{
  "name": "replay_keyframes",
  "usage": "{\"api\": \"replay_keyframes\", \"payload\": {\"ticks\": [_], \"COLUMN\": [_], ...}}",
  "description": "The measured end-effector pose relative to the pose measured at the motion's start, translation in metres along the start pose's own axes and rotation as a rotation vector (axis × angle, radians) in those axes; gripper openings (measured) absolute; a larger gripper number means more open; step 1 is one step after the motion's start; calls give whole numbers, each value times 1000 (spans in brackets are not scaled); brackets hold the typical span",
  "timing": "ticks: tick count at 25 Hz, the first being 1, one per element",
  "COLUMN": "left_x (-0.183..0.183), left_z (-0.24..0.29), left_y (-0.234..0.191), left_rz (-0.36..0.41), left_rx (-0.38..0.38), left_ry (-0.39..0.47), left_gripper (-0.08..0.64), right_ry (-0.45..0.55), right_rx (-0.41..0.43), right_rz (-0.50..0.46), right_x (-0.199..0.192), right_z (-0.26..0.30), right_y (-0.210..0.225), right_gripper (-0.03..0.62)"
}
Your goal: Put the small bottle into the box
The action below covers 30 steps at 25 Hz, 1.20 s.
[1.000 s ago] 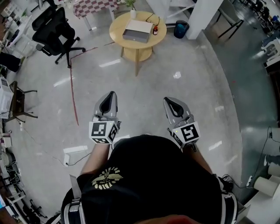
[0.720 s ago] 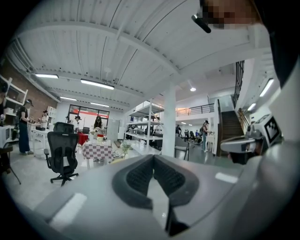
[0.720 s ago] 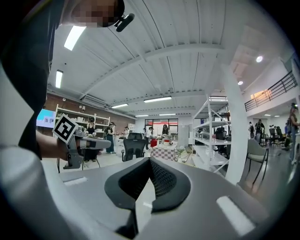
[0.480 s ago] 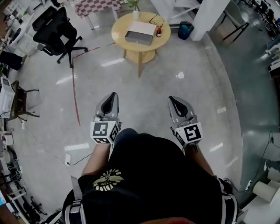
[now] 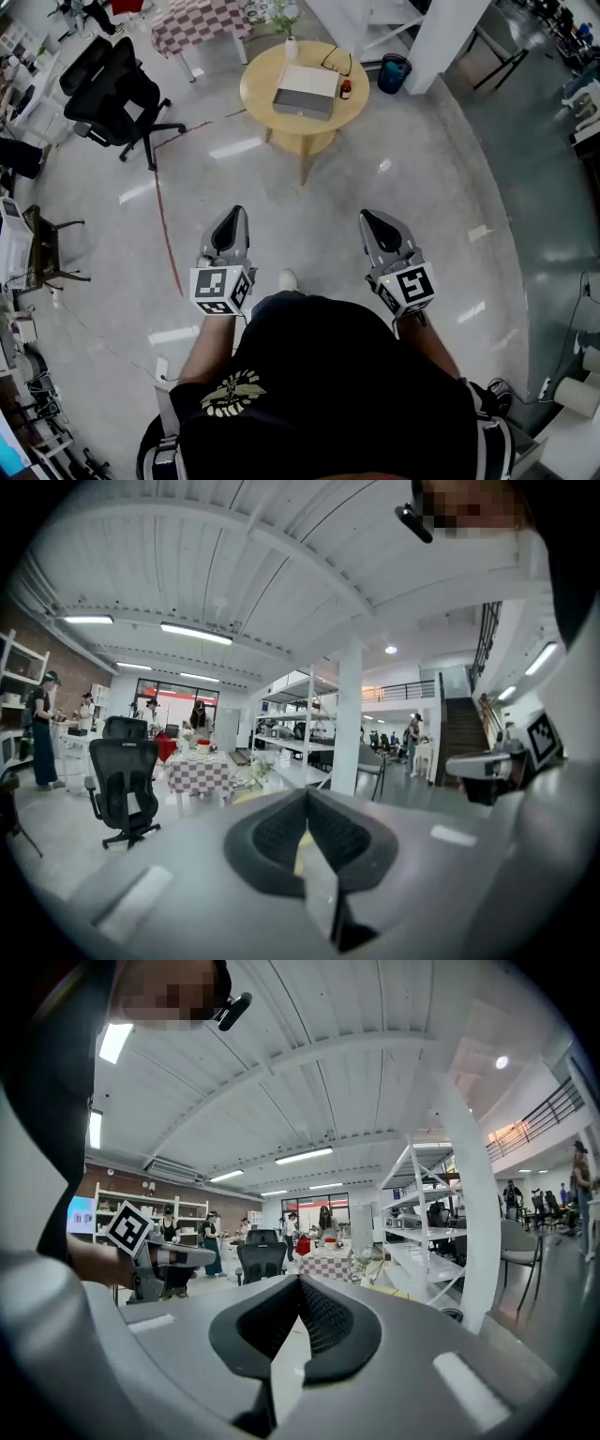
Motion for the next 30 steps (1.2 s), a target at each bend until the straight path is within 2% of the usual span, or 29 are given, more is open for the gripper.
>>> {"api": "replay_keyframes", "payload": {"ticks": [4,14,23,30], "left_x": [20,27,35,11], "left_z": [23,48,58,76], "left_y": [-22,-81,-79,-66], "left_rz": [29,26,34,0], "left_rx": [-44,-91,-159,-188], "left_ry": [9,-26,10,-47], "left_gripper": [0,0,0,0], "right_ry": [4,15,-22,-67], "right_rx": [-37,-62,-114,-124], "right_rz": [9,-1,-28,-3], "right_x": [7,21,29,14], "right_z": [32,87,83,81], "right_y": [1,-24,-30,-20], "right_gripper": [8,8,8,8]}}
Point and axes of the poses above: the fingertips, and each gripper's own axes: z forward along the fingers, y to its right, x out of its top, the point moved 2 cm from there along -z, backward along the fingers, and after that the axes turned 10 degrees about -z, right-handed, at the moved point
